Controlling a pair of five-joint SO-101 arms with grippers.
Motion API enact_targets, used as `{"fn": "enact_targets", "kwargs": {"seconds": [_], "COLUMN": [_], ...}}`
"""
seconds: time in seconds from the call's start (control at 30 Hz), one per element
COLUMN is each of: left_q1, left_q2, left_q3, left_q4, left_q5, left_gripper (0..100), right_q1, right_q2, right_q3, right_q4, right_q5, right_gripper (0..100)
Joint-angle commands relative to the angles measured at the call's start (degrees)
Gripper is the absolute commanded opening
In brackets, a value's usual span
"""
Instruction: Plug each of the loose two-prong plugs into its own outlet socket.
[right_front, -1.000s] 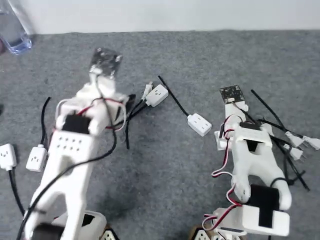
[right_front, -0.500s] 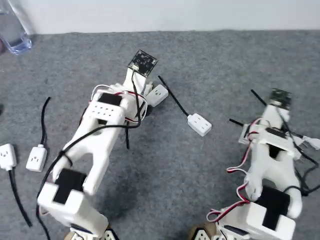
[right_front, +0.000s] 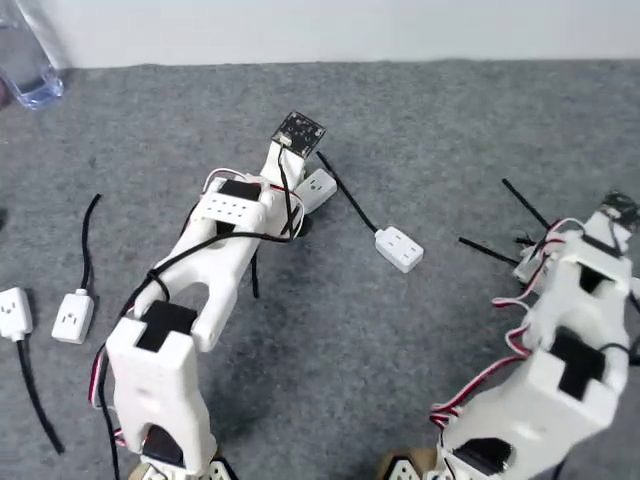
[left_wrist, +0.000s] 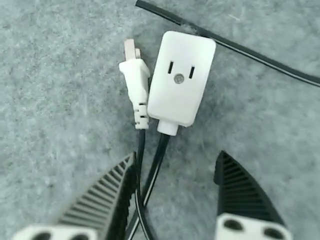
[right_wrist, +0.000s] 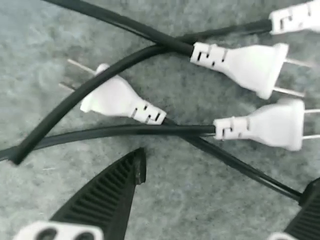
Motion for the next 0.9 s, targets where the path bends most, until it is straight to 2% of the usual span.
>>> {"fn": "enact_targets", "kwargs": {"seconds": [0.0,0.2,0.47,0.67,0.87], "left_q1": [0.35,0.7,0.7,1.41,3.78], "left_q2": [1.41,5.54,7.3,7.12,6.77], "left_q3": [-3.91,-7.96,-8.75,-8.75,-9.54], "left_q4": [-1.14,-0.79,-0.97,-0.53,3.69], "left_q5": [-0.7,-3.87,-8.26,-8.62,-8.7], "left_gripper": [24,23,6,4,1], "right_q1": [0.84,0.66,0.48,0.4,-0.84], "right_q2": [2.07,2.42,2.42,2.42,2.42], "right_q3": [-6.42,-7.12,-7.12,-7.12,-7.12], "right_q4": [3.91,4.7,4.7,4.7,4.7], "right_q5": [-0.62,-0.53,-0.53,-0.53,-0.44], "right_gripper": [46.1,46.1,46.1,46.1,46.1]}}
